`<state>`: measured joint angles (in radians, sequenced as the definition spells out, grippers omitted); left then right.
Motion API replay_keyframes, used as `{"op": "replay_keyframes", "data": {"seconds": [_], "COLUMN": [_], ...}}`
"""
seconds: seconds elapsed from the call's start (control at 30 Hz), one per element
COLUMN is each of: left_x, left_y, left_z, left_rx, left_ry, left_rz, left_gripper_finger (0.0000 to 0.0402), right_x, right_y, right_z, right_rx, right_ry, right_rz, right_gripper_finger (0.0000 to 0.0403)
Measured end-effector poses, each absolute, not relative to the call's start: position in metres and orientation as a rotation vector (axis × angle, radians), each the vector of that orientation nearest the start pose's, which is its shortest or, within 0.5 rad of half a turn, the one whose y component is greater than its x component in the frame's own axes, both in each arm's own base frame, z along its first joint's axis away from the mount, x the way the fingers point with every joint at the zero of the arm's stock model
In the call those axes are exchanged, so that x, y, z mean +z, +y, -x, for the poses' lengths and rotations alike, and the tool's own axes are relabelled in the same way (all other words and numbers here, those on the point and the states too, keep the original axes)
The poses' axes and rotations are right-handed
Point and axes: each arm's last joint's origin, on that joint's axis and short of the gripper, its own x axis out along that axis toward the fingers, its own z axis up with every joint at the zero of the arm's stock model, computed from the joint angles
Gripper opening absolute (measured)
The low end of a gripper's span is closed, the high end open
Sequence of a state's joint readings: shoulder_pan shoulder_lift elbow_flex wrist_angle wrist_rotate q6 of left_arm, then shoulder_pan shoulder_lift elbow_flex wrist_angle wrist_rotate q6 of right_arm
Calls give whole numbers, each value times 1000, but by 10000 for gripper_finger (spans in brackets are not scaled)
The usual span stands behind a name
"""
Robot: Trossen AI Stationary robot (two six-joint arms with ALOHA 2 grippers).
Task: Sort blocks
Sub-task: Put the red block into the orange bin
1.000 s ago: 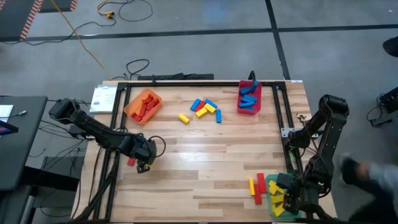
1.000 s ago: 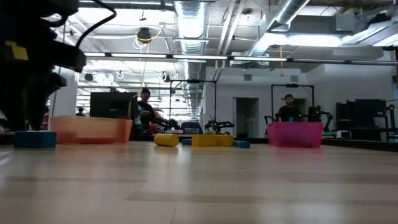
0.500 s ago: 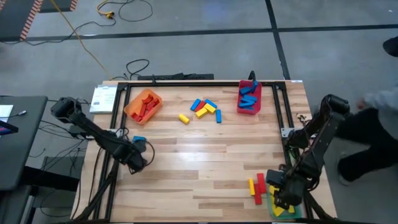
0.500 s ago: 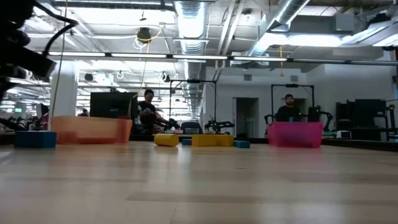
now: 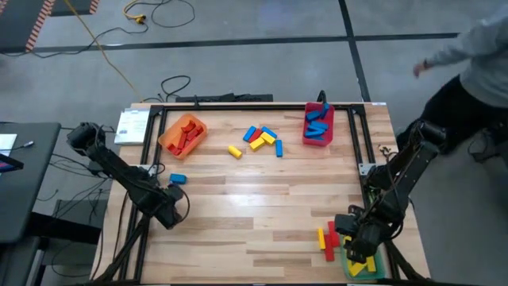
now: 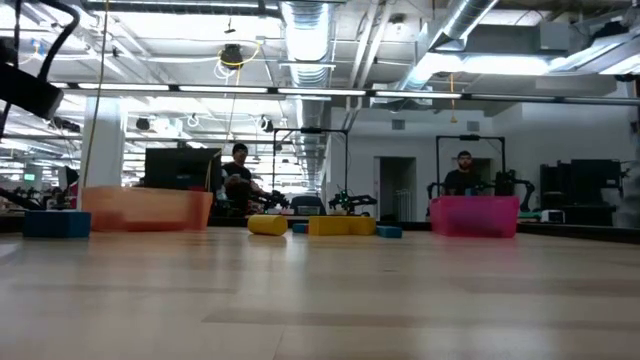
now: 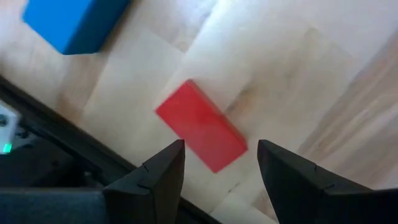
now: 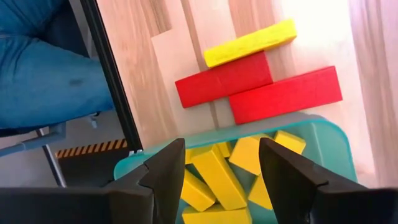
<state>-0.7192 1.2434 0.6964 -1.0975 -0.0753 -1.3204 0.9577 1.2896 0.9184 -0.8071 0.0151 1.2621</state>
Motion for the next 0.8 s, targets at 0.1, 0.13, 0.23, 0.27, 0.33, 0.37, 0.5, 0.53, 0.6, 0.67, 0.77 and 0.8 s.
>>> {"op": "replay_keyframes", "data": {"seconds": [0.1,0.13,0.23,0.27,0.33,0.37,0.5,0.53,0.6,0.67,0.77,0.8], "left_x": [181,181,178,175,170,168,160,159,159,158,158,158], "left_y": [-112,-112,-115,-115,-115,-115,-116,-116,-116,-116,-116,-117], "left_z": [-127,-126,-123,-121,-118,-116,-113,-112,-112,-112,-112,-113], "left_rx": [552,555,552,554,562,562,560,561,568,575,577,574], "left_ry": [1477,1473,1467,1468,1476,1479,1489,1486,1482,1477,1468,1468], "left_rz": [389,387,391,389,393,399,426,433,442,451,452,452], "left_gripper_finger": [198,198,198,198,198,198,214,223,245,266,290,295], "right_x": [235,235,235,235,235,235,235,235,235,235,235,235], "right_y": [190,190,190,190,190,190,190,190,190,189,188,188], "right_z": [-136,-136,-136,-136,-136,-136,-136,-136,-136,-138,-139,-140], "right_rx": [38,39,44,44,45,45,46,46,46,42,39,40], "right_ry": [1350,1350,1350,1346,1340,1339,1339,1339,1339,1337,1335,1333], "right_rz": [-489,-487,-480,-477,-471,-469,-467,-467,-468,-470,-471,-469], "right_gripper_finger": [218,218,218,218,218,218,218,218,218,218,218,218]}}
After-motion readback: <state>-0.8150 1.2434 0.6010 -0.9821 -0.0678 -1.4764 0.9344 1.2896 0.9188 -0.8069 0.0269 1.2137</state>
